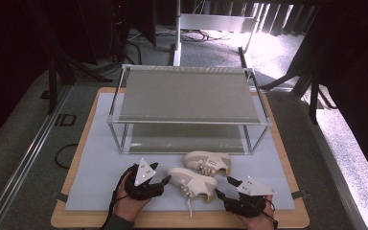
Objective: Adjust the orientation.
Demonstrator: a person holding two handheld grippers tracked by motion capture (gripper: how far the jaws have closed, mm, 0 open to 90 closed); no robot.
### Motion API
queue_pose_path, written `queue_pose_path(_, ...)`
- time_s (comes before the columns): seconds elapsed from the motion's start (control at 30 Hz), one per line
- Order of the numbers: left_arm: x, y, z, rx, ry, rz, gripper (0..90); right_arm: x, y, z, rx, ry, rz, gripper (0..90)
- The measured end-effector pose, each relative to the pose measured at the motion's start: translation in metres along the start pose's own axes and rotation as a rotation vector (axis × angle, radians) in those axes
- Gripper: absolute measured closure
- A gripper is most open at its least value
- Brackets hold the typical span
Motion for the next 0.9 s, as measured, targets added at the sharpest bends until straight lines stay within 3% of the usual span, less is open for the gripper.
queue_pose_path(0.23,0.003,0.002,-0.005,-0.016,0.016,0.000,36.5,-0.003,0.006,0.014,0.060,-0.020,0.022,31.0)
queue_pose_path(0.47,0.005,0.004,-0.009,-0.028,0.030,-0.002,36.6,-0.006,0.010,0.019,0.084,-0.032,0.035,25.9)
queue_pose_path(0.63,0.007,0.006,-0.008,-0.031,0.030,-0.004,36.6,-0.007,0.014,0.020,0.095,-0.035,0.050,20.9)
queue_pose_path(0.9,0.007,0.008,-0.007,-0.031,0.023,-0.005,36.6,-0.012,0.022,0.016,0.123,-0.014,0.086,20.2)
Point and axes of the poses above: each handheld gripper's, and its own axes: y roughly forward along the jaws, x roughly out of its top, z roughly to its left, the point moved 5 cm from there along y, roughly forward along the jaws, and after that the axes turned 15 degrees about y, right-handed, at the moved point
